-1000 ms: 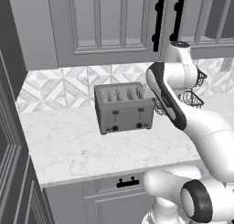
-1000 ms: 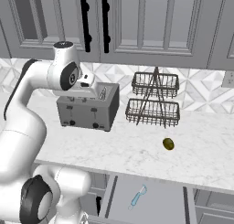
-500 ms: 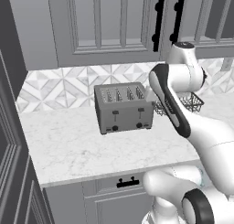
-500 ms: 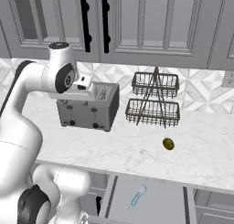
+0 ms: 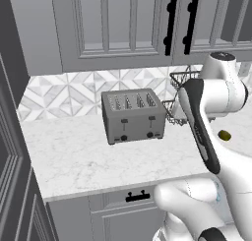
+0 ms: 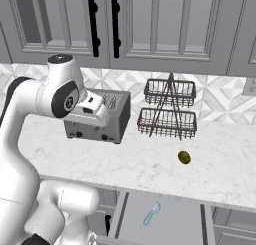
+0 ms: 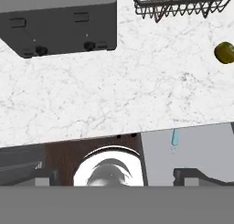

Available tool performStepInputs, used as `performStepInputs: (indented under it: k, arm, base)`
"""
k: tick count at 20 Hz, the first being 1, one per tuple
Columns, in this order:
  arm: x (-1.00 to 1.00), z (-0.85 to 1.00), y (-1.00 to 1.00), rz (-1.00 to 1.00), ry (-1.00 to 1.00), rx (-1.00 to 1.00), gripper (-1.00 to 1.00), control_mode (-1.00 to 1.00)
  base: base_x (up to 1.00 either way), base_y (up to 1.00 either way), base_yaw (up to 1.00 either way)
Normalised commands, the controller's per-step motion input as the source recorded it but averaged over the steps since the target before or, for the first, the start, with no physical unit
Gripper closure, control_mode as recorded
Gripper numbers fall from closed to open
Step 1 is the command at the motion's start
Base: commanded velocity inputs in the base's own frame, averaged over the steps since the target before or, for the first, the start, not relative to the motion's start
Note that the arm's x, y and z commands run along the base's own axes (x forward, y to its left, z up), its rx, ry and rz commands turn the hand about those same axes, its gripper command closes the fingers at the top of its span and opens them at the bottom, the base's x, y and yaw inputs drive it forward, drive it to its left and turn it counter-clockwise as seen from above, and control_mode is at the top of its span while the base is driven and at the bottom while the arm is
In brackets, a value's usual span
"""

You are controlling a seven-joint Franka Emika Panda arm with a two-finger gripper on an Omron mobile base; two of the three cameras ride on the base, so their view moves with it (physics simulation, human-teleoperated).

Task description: Pick the peeler from the drawer and place it on the counter.

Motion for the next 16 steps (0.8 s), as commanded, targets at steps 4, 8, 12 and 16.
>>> performStepInputs:
  k: [4,8,12,16]
  arm:
    - [-0.47,0.00,-0.71,-0.30,0.00,0.00,-1.00,-1.00]
    - [-0.50,0.00,-0.80,-0.32,0.00,0.04,-1.00,-1.00]
    - [-0.63,0.00,-0.82,-0.31,0.00,0.06,-1.00,-1.00]
    - [-0.70,0.00,-0.75,-0.30,0.00,0.05,-1.00,-1.00]
  base:
    - [0.00,0.00,0.00]
    - [0.00,0.00,0.00]
    - [0.00,0.00,0.00]
    - [0.00,0.00,0.00]
